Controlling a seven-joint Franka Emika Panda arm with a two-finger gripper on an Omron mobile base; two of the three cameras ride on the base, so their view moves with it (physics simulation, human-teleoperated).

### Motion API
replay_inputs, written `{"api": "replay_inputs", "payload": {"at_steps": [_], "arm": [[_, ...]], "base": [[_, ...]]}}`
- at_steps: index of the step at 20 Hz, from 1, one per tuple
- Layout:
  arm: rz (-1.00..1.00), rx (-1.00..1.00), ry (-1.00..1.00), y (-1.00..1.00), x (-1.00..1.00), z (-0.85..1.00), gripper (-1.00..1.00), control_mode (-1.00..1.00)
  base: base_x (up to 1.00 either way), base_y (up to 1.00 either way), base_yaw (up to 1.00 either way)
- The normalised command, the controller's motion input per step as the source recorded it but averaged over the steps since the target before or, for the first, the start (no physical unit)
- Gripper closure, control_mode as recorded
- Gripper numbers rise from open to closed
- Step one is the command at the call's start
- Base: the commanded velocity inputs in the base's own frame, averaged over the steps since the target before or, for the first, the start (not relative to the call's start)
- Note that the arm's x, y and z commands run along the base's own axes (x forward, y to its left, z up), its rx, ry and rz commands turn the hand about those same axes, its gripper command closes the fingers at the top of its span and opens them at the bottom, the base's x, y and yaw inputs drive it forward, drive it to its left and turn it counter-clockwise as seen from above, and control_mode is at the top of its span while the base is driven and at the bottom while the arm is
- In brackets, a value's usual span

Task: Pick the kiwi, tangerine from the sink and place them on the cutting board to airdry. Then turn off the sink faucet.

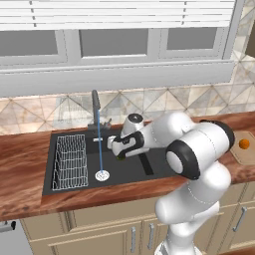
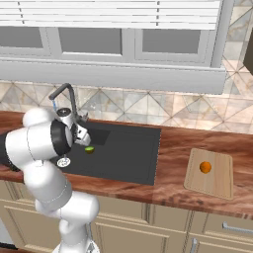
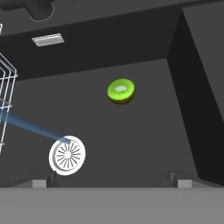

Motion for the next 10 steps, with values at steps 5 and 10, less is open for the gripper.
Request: {"api": "replay_inputs", "payload": {"at_steps": [5, 10], "arm": [[0.00, 0.00, 0.00, 0.02, 0.13, -0.18, -1.00, -1.00], [0.00, 0.00, 0.00, 0.00, 0.09, -0.04, -1.00, -1.00]], "base": [[0.00, 0.00, 0.00], [0.00, 0.00, 0.00]]}}
